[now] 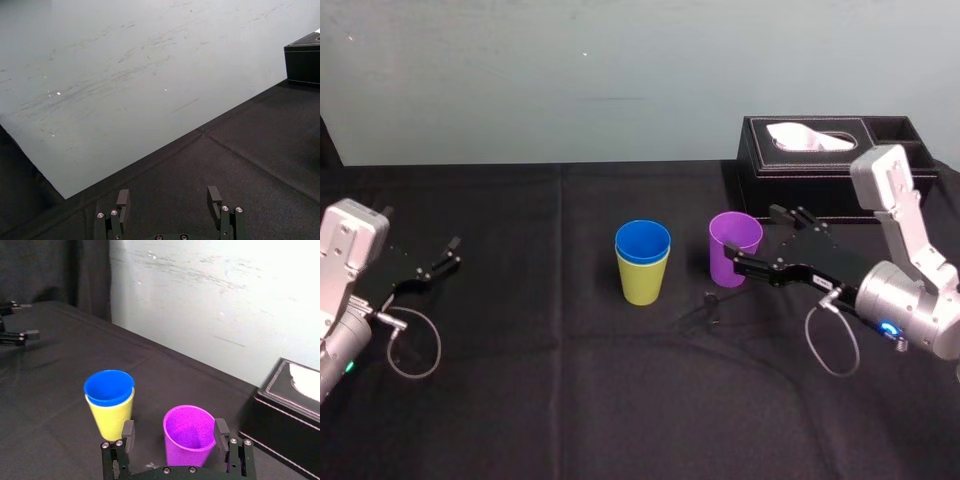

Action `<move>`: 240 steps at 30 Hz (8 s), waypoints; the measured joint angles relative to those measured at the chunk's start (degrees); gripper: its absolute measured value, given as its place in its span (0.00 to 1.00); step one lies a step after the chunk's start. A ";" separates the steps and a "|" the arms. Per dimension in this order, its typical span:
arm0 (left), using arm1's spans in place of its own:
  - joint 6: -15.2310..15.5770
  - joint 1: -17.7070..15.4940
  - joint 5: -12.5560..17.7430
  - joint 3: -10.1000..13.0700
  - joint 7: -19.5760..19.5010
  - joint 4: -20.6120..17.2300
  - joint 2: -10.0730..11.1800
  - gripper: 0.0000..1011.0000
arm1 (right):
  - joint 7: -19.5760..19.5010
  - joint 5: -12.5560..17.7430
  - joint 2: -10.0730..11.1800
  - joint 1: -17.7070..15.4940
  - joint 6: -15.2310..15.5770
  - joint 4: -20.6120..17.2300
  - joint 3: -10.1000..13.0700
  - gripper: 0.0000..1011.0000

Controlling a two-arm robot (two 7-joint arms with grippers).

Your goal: Stack the three plastic cups sequentially using one hand.

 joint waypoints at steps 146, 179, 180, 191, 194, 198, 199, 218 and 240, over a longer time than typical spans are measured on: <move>0.00 0.00 0.00 0.00 0.00 0.00 0.00 1.00 | 3.30 -4.59 -7.84 10.12 -1.07 19.39 -3.07 0.77; 0.00 0.00 0.00 0.00 0.00 0.00 0.00 1.00 | 2.69 -3.72 -6.86 8.12 0.62 14.41 -1.88 0.72; 0.00 0.00 0.00 0.00 0.00 0.00 0.00 1.00 | 2.59 -3.42 -6.46 7.68 1.28 12.98 -1.58 0.72; 0.00 0.00 0.00 0.00 0.00 0.00 0.00 1.00 | 2.43 -0.61 -4.01 5.53 4.92 4.51 -0.04 0.72; 0.00 0.00 0.00 0.00 0.00 0.00 0.00 1.00 | 2.39 0.12 -3.50 5.24 5.41 2.46 0.12 0.72; 0.00 0.00 0.00 0.00 0.00 0.00 0.00 1.00 | 2.15 0.99 -3.09 5.13 5.96 -0.10 0.04 0.72; 0.00 0.00 0.00 0.00 0.00 0.00 0.00 1.00 | 2.05 1.10 -3.06 5.13 6.02 -0.48 -0.03 0.72; 0.00 0.00 0.00 0.00 0.00 0.00 0.00 1.00 | 0.98 1.13 -4.58 7.62 6.99 -3.75 -4.94 0.72; 0.00 0.00 0.00 0.00 0.00 0.00 0.00 1.00 | 0.69 -0.56 -6.59 9.65 7.20 -0.91 -7.90 0.72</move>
